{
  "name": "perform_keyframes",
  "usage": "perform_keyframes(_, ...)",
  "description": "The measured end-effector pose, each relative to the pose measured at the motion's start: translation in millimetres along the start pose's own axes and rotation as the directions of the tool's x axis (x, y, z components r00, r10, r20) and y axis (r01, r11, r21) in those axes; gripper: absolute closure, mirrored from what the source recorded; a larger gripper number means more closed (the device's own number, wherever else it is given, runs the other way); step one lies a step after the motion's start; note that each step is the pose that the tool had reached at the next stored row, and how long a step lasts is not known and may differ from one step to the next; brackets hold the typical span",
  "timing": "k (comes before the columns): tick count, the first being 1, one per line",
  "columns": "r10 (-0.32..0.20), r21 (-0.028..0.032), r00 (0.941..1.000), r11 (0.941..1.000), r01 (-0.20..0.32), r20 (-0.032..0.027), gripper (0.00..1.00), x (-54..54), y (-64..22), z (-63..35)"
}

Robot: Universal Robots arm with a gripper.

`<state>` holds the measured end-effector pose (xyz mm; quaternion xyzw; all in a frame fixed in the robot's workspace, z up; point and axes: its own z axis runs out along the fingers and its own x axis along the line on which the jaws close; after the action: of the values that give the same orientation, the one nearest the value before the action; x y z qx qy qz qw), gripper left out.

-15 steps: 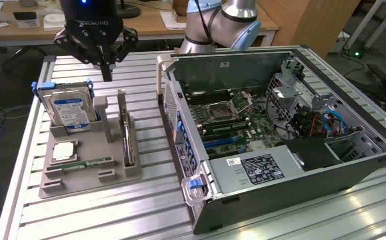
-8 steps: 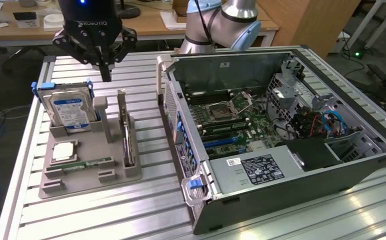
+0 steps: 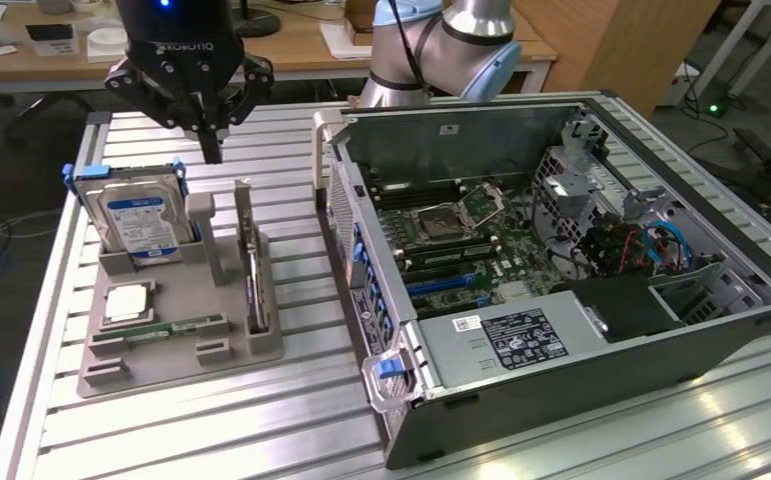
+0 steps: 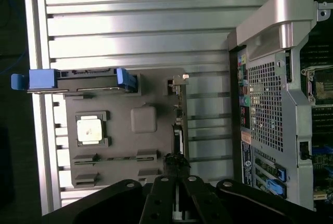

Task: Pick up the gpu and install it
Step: 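Pick up the gpu and move the gpu toward the slot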

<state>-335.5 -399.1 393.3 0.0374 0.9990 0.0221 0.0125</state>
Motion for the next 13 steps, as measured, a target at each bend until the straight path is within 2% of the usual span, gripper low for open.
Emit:
perform_keyframes(1,0.0,0.0,1.0,1.0,0.0,0.0,0.89,0.2,0.0,0.0)
perform_keyframes(2,0.0,0.0,1.0,1.0,0.0,0.0,0.3,0.2,0.0,0.0)
perform_keyframes(3,-0.004,-0.0001,1.0,1.0,0.004,-0.0003,0.24,0.2,0.0,0.1)
perform_keyframes(13,-0.068,-0.0017,0.9977,0.9977,0.068,-0.0041,0.24,0.3,-0.2,3.6)
